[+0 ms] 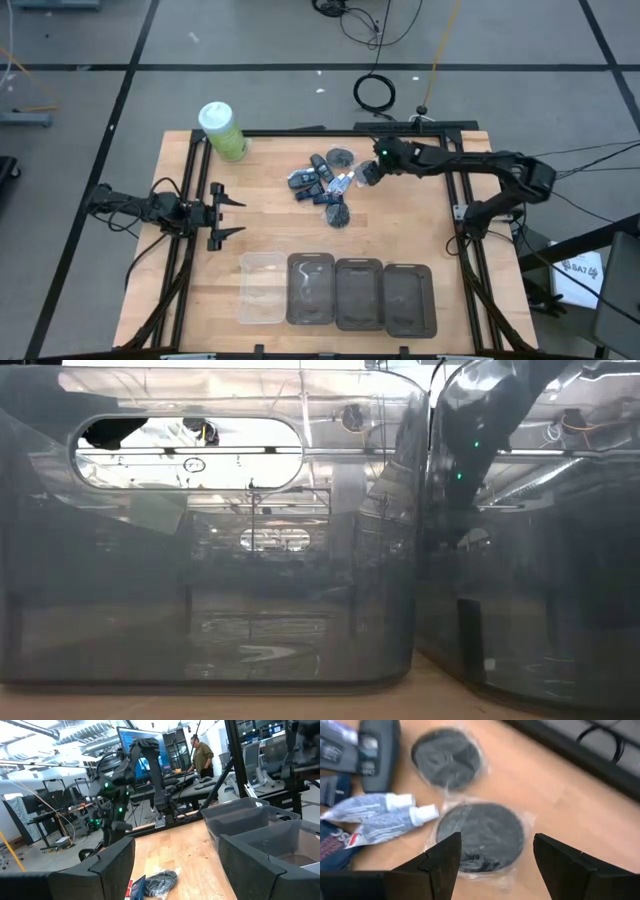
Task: Pick & Place Travel size toiletries
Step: Put the top right black hairbrush into the right black bin
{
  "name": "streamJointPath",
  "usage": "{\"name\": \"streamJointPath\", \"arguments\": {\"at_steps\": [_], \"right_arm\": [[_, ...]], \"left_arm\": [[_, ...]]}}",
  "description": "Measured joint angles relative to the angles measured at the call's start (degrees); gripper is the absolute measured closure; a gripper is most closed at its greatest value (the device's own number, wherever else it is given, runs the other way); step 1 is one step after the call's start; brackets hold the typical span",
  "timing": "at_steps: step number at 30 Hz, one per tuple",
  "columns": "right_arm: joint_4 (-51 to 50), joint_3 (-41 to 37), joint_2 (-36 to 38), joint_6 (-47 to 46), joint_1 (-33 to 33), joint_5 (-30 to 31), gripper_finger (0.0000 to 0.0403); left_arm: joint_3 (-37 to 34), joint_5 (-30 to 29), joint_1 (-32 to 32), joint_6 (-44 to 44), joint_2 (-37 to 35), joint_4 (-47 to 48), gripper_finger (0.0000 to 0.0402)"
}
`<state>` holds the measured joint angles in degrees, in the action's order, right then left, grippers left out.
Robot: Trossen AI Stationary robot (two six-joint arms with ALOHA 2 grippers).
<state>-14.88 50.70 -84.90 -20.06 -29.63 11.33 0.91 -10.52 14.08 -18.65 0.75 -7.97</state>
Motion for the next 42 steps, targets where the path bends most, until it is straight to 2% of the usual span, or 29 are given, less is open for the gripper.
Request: {"name": "streamJointPath", "arguments": {"at_steps": [8, 22, 28, 42], "right_arm": [[0.5, 0.0, -5.8, -2.9, 0.0, -0.9, 0.0167], [0.7, 0.1, -10.3, -3.5, -0.4, -0.9, 0.0188], [0.2, 0.1, -10.3, -3.4, -0.4, -1.1, 0.0217], [-0.3, 0.1, -10.3, -3.1, -0.4, -1.1, 0.0319]], "left_arm": [[0.0, 0.0, 0.0, 0.0, 0.0, 0.0, 0.0119], [0.0, 0.0, 0.0, 0.0, 0.0, 0.0, 0.0119], [0.0, 0.0, 0.0, 0.0, 0.0, 0.0, 0.0119], [0.0, 0.0, 0.0, 0.0, 0.0, 0.0, 0.0119]]}}
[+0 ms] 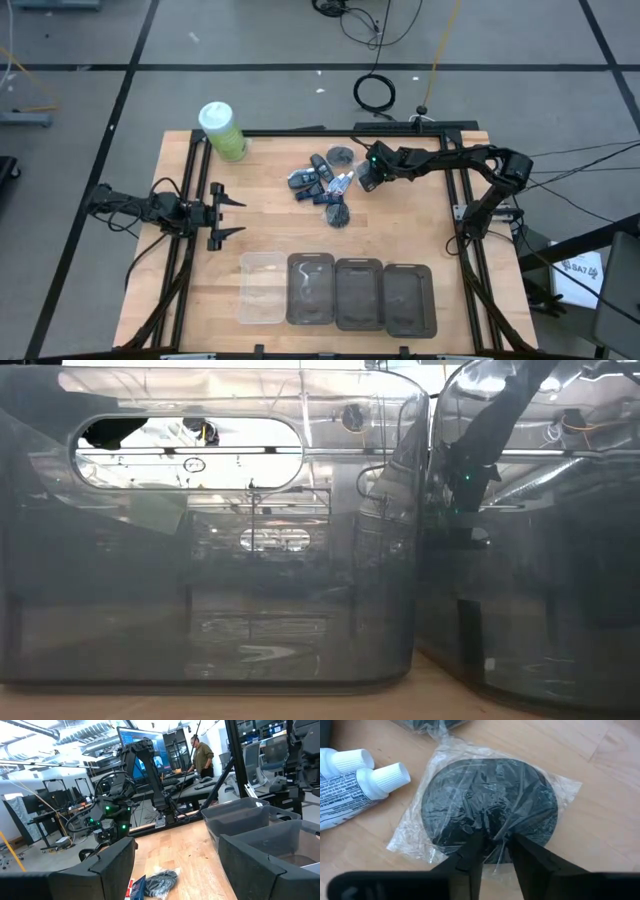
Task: Pick & Place Travel size toiletries
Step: Put the top right black hairbrush into the right black bin
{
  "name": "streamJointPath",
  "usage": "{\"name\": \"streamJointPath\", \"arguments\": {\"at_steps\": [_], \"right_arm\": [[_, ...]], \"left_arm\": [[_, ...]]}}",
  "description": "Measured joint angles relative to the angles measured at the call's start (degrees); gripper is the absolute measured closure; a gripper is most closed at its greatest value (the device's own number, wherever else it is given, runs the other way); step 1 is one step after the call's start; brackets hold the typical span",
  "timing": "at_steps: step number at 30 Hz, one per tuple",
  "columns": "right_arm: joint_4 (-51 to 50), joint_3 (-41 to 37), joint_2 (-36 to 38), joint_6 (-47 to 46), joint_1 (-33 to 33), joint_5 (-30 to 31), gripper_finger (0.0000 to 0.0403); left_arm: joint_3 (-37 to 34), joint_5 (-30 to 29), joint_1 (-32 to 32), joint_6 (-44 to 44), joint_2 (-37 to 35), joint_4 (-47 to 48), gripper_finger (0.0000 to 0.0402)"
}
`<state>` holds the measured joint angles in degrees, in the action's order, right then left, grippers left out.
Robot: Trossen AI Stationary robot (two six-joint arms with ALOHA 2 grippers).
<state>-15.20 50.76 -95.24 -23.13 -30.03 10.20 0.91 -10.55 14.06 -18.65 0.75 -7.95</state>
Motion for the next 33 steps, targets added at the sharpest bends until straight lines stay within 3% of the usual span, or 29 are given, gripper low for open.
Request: {"name": "streamJointPath", "arguments": {"at_steps": [13, 27, 33], "right_arm": [[-0.5, -0.2, 2.4, 2.8, 0.1, 0.0, 0.0400], [-1.8, -0.1, 13.4, 4.4, 2.1, 0.0, 0.0399], [-1.1, 0.0, 12.7, 7.1, 1.9, 0.1, 0.0348]], "left_arm": [[0.0, 0.0, 0.0, 0.0, 0.0, 0.0, 0.0119], [0.0, 0.0, 0.0, 0.0, 0.0, 0.0, 0.0119], [0.0, 0.0, 0.0, 0.0, 0.0, 0.0, 0.0119]]}}
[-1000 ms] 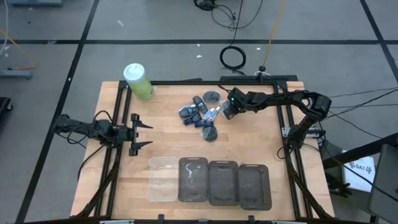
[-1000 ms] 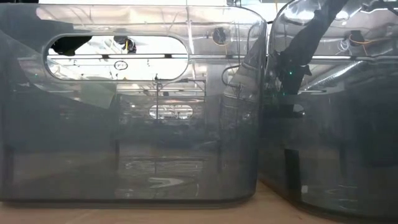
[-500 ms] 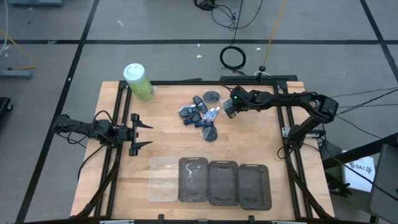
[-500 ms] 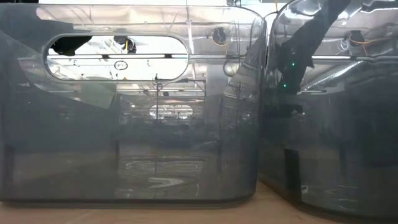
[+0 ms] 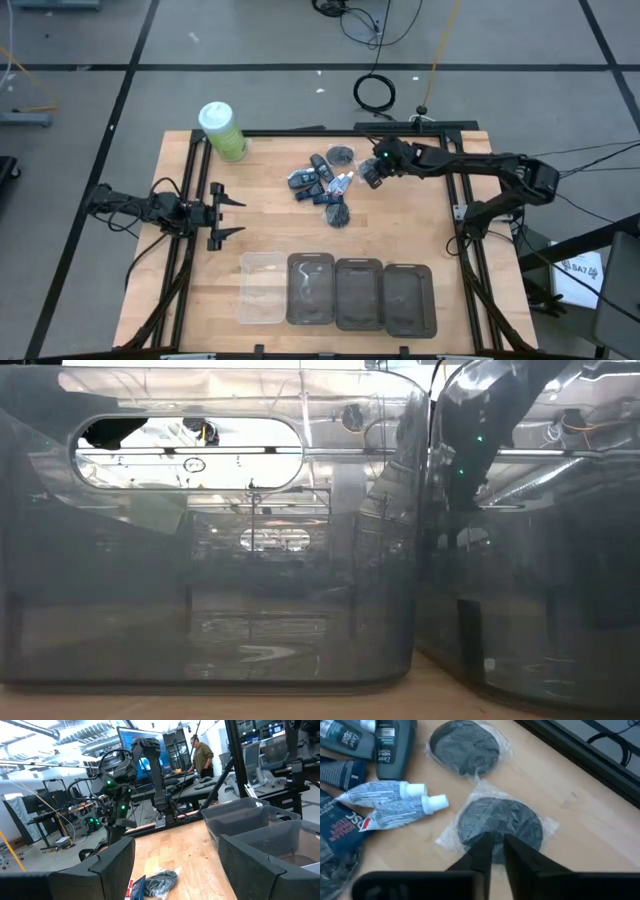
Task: Pick & Place Travel size toiletries
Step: Put the top right black hairbrush into the right black bin
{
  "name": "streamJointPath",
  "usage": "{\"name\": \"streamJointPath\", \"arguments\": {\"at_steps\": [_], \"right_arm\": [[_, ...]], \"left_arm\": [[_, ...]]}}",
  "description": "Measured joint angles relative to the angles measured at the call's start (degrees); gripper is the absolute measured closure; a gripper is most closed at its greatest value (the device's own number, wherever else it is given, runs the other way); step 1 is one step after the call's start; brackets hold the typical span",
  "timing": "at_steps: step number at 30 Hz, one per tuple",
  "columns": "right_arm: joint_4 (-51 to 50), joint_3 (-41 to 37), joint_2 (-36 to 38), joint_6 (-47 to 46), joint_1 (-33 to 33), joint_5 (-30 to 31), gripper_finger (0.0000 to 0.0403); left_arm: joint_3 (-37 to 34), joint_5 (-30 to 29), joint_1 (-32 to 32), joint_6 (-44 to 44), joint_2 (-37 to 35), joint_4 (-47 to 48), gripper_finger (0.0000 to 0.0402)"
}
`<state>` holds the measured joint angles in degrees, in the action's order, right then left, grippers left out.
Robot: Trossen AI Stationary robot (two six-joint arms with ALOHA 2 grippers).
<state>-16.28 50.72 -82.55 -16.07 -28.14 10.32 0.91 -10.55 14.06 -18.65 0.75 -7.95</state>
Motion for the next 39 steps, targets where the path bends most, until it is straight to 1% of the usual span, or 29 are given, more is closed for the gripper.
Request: {"name": "streamJointPath", "arguments": {"at_steps": [6, 10, 14, 18, 22, 25, 28, 39], "right_arm": [[2.0, 0.0, -4.1, 0.4, -0.1, 0.2, 0.0244], [1.6, 0.0, -7.0, -1.7, -1.0, 1.8, 0.0190], [1.2, 0.0, -9.5, -3.8, -2.3, 1.6, 0.0156], [1.5, 0.0, -12.0, -4.3, -3.3, 1.6, 0.0149], [2.1, 0.2, -14.1, -4.5, -4.1, 1.4, 0.0166], [2.4, 0.3, -15.2, -5.3, -4.5, -1.3, 0.0193], [1.8, 0.2, -15.3, -5.4, -5.0, -2.8, 0.0229], [1.2, 0.1, -15.4, -2.8, -5.0, -4.4, 0.0378]], "left_arm": [[0.0, 0.0, 0.0, 0.0, 0.0, 0.0, 0.0119], [0.0, 0.0, 0.0, 0.0, 0.0, 0.0, 0.0119], [0.0, 0.0, 0.0, 0.0, 0.0, 0.0, 0.0119], [0.0, 0.0, 0.0, 0.0, 0.0, 0.0, 0.0119], [0.0, 0.0, 0.0, 0.0, 0.0, 0.0, 0.0119], [0.0, 0.0, 0.0, 0.0, 0.0, 0.0, 0.0119], [0.0, 0.0, 0.0, 0.0, 0.0, 0.0, 0.0119], [0.0, 0.0, 0.0, 0.0, 0.0, 0.0, 0.0119]]}}
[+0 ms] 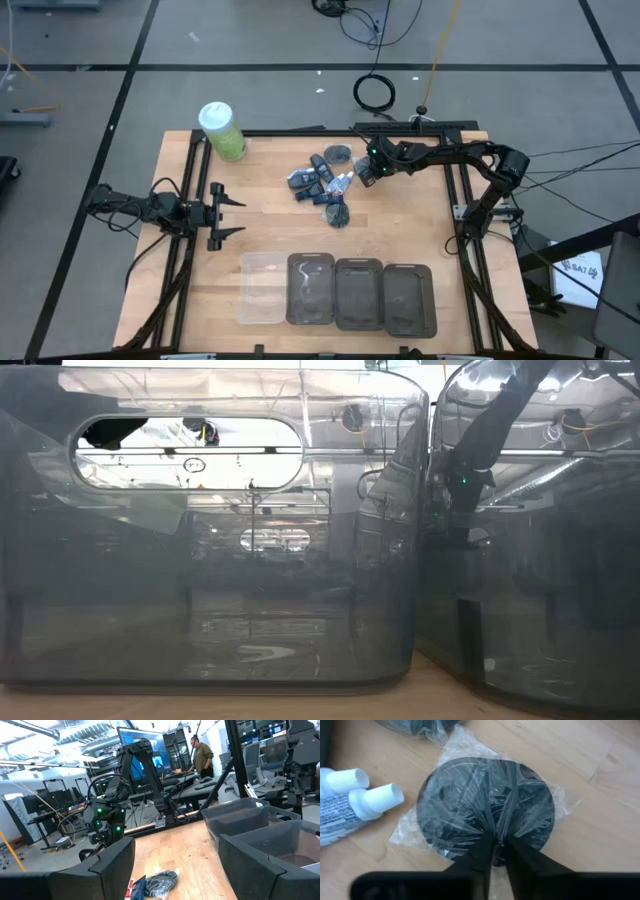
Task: Pick & Place Travel size toiletries
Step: Put the top right black hairbrush into the right black bin
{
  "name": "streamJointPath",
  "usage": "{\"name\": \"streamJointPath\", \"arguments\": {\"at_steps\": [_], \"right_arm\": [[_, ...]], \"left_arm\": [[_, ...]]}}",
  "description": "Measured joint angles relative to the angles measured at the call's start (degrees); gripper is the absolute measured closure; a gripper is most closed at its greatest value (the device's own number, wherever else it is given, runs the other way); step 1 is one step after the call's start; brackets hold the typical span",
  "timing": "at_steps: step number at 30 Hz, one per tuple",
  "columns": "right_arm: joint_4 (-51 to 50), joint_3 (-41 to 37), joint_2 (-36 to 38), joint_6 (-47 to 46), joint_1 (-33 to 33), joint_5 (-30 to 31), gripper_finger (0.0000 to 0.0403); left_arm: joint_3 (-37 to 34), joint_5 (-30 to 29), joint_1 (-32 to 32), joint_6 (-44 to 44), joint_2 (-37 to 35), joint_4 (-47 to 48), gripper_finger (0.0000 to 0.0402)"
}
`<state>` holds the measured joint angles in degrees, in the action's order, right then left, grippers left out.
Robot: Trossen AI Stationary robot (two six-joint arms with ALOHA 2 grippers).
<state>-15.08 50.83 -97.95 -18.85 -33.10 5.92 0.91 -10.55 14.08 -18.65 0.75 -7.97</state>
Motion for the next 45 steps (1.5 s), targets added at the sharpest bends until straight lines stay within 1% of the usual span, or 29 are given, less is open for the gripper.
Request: {"name": "streamJointPath", "arguments": {"at_steps": [1, 3, 8, 12, 18, 25, 29, 34, 38, 45], "right_arm": [[0.0, 0.0, 0.0, 0.4, 0.0, -0.1, 0.0389], [0.0, 0.0, 0.0, 1.5, 0.0, 0.0, 0.0398], [0.2, 0.0, 0.1, 3.4, 0.1, 0.0, 0.0402], [0.0, -0.2, 2.0, 4.4, 0.4, -0.1, 0.0402], [-1.0, -0.4, 8.3, 5.1, 1.9, -0.5, 0.0403], [-1.5, -0.3, 17.3, 6.1, 6.2, -0.5, 0.0403], [-4.3, -0.3, 23.2, 6.0, 9.9, -2.1, 0.0403], [-7.6, -0.3, 30.8, 4.4, 16.4, -3.3, 0.0403], [-9.9, -0.2, 36.1, 3.1, 23.4, -3.6, 0.0403], [-14.8, -0.2, 44.3, 0.2, 37.0, -7.8, 0.0403]], "left_arm": [[0.0, 0.0, 0.0, 0.0, 0.0, 0.0, 0.0119], [0.0, 0.0, 0.0, 0.0, 0.0, 0.0, 0.0119], [0.0, 0.0, 0.0, 0.0, 0.0, 0.0, 0.0119], [0.0, 0.0, 0.0, 0.0, 0.0, 0.0, 0.0119], [0.0, 0.0, 0.0, 0.0, 0.0, 0.0, 0.0119], [0.0, 0.0, 0.0, 0.0, 0.0, 0.1, 0.0119], [0.0, 0.0, 0.0, 0.0, 0.0, 0.1, 0.0119], [0.0, 0.0, 0.0, 0.0, 0.0, 0.0, 0.0119], [0.0, 0.0, 0.0, 0.0, 0.0, 0.0, 0.0119], [0.0, 0.0, 0.0, 0.0, 0.0, 0.0, 0.0119]]}}
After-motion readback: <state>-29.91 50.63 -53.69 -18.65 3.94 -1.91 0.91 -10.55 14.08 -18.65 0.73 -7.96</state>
